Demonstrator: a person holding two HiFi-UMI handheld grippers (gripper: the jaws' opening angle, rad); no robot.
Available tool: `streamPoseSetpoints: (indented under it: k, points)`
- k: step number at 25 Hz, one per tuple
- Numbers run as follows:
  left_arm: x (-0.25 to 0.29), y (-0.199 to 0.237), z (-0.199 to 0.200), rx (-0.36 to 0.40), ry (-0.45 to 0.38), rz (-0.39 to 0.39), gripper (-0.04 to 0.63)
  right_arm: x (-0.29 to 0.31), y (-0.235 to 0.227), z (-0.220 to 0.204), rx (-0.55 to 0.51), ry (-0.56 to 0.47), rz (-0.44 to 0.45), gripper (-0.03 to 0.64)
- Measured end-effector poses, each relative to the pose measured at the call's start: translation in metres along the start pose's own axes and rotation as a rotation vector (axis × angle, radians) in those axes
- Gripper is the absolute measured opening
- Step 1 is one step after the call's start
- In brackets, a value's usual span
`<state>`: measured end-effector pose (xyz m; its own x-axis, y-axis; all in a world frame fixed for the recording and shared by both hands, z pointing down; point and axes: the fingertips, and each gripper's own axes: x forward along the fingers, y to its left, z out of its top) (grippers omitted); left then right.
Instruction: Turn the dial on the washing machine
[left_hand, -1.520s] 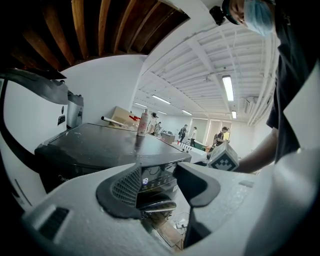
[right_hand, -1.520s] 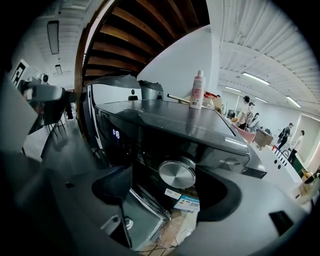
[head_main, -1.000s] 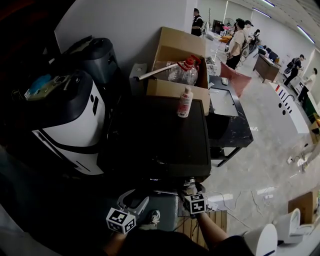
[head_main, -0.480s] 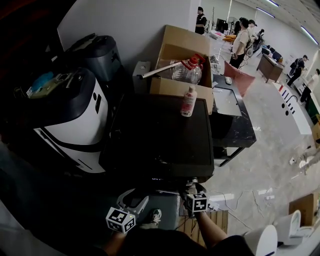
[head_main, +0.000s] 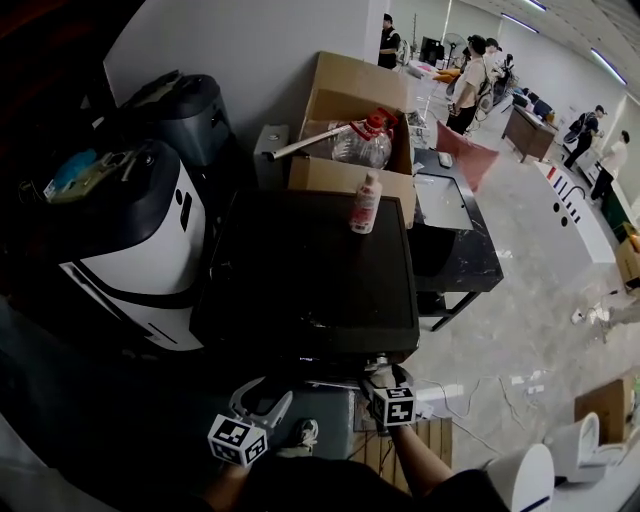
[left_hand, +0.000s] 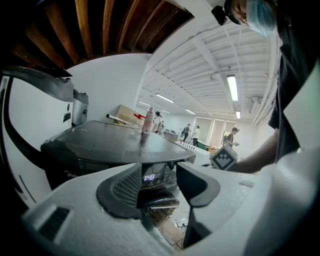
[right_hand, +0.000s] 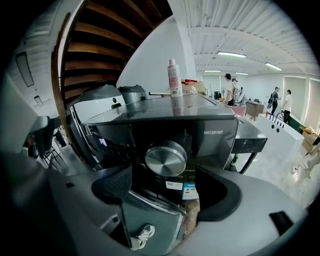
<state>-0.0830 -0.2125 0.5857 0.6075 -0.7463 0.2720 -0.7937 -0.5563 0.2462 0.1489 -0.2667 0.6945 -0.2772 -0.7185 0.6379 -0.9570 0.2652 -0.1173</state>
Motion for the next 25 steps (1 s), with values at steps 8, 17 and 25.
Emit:
streamPoseSetpoints:
  k: [8, 17, 25]
  points:
    - [0.009, -0.013, -0.004, 0.010, -0.003, -0.045, 0.212, -0.015, 0.018, 0.034, -0.122, -0.087, 0.031, 0.376]
    - [-0.001, -0.006, -0.002, -0.002, -0.006, -0.008, 0.210, -0.006, 0.025, 0.031, -0.170, -0.068, 0.020, 0.382]
    - [0.003, -0.009, -0.003, -0.005, -0.007, -0.020, 0.210, -0.004, 0.025, 0.031, -0.151, -0.072, 0.004, 0.388]
